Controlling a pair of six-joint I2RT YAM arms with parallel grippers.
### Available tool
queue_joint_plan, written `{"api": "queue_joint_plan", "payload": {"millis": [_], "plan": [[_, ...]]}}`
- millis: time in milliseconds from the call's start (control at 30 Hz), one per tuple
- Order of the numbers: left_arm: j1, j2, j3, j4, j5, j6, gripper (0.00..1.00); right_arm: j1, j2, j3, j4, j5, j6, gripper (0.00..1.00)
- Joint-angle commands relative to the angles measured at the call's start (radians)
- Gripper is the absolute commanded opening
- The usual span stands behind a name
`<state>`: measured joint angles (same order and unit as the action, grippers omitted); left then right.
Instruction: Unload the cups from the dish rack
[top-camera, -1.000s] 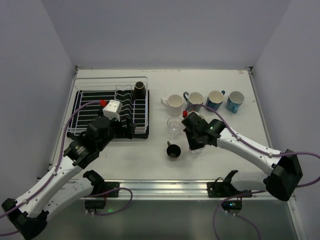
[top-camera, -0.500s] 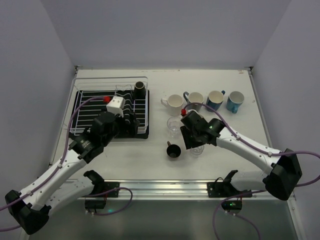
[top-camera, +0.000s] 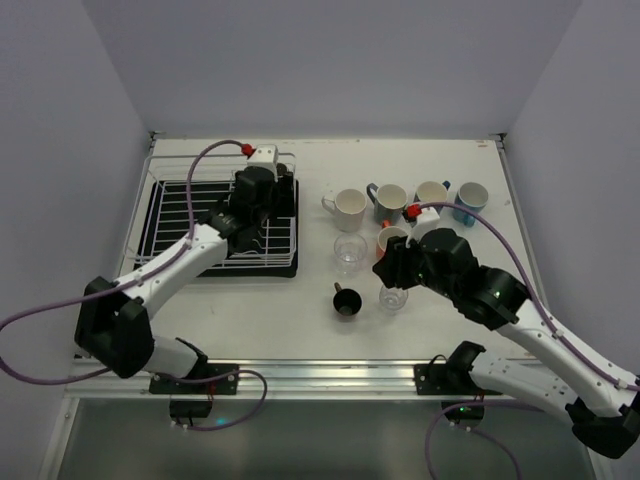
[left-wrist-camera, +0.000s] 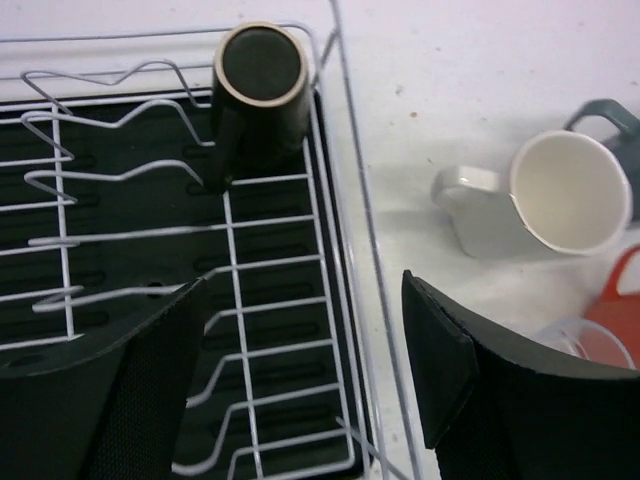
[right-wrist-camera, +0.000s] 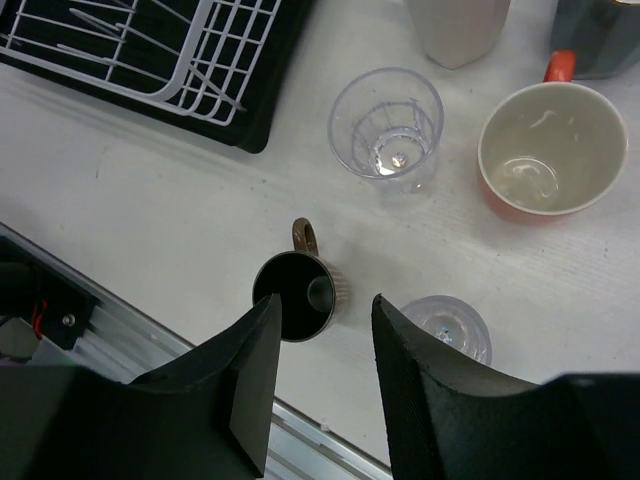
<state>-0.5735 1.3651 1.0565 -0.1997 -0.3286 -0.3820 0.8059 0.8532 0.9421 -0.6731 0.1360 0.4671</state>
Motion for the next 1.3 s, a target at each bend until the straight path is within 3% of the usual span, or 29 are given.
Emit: {"api": "queue_joint_plan", "payload": {"millis": [0, 267, 900, 1033, 1067, 1167, 1267], "plan": [[0.101, 0.093, 0.113, 0.105, 0.018, 0.003, 0.78, -0.002, -0.045, -0.052, 0.092, 0.004, -0.004, 0.44], [0.175, 0.340, 0.309, 0.129, 0.140, 0.118, 0.65, -0.002, -0.092, -0.104, 0.107, 0.037, -0.016, 0.38], [0.189, 0.571, 0.459, 0.094, 0.126, 0.207, 0.65, -0.002, -0.092, -0.124, 0.145, -0.019, -0.012, 0.37], [0.190, 0.580, 0.464, 0.098, 0.085, 0.213, 0.47, -0.002, -0.082, -0.117, 0.155, -0.032, -0.010, 0.37], [0.190, 0.572, 0.458, 0.100, 0.071, 0.209, 0.32, -0.002, -0.080, -0.114, 0.156, -0.032, -0.007, 0.37], [0.190, 0.502, 0.415, 0.121, 0.075, 0.181, 0.15, -0.002, -0.079, -0.103, 0.184, -0.044, -0.004, 0.37], [0.190, 0.390, 0.363, 0.144, 0.082, 0.140, 0.09, -0.002, -0.065, -0.092, 0.240, -0.081, 0.004, 0.38]]}}
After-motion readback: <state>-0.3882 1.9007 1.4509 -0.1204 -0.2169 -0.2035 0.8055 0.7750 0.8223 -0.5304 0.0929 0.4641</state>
